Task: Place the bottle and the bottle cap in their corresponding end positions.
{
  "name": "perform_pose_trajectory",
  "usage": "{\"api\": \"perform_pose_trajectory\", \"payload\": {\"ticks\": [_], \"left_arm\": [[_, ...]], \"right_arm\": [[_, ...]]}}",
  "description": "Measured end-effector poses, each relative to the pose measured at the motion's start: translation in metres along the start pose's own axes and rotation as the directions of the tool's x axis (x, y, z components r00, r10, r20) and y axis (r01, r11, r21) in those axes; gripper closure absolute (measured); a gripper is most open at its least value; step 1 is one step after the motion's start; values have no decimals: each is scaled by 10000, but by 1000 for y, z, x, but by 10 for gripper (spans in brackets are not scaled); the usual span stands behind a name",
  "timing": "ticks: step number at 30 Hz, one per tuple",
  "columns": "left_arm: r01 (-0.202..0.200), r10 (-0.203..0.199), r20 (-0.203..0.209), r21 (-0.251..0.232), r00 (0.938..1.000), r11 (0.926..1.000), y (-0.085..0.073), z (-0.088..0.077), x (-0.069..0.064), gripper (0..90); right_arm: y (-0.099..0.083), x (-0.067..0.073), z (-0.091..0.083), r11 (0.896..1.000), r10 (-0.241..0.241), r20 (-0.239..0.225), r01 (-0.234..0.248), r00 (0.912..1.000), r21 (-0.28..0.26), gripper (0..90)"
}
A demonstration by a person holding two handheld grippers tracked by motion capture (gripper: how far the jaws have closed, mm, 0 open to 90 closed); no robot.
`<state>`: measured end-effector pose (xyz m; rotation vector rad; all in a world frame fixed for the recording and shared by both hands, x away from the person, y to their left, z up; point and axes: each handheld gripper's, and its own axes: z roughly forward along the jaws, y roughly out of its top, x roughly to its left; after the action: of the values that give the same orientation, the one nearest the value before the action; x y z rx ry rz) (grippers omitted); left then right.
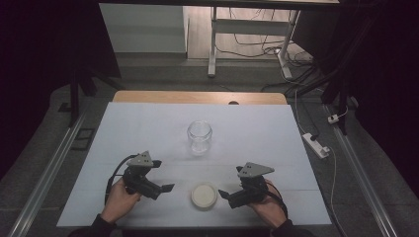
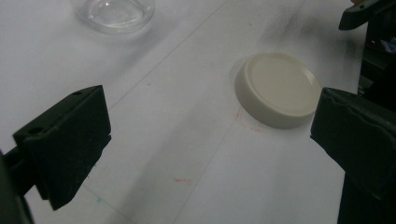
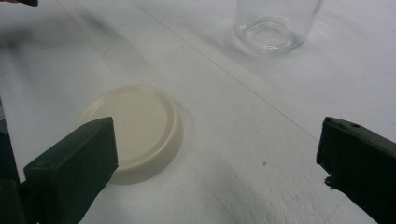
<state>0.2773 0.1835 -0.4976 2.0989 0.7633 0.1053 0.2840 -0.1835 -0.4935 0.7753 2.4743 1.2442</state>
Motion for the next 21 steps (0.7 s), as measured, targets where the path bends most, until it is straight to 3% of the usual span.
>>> {"api": "perform_pose_trajectory", "payload": {"ticks": [21], "left_arm": [[732, -742, -406, -256, 9964, 9970, -37, -38, -8, 0]], "right_arm": [[-11, -4, -24, 9997, 253, 484, -251, 9985, -37, 0]]}}
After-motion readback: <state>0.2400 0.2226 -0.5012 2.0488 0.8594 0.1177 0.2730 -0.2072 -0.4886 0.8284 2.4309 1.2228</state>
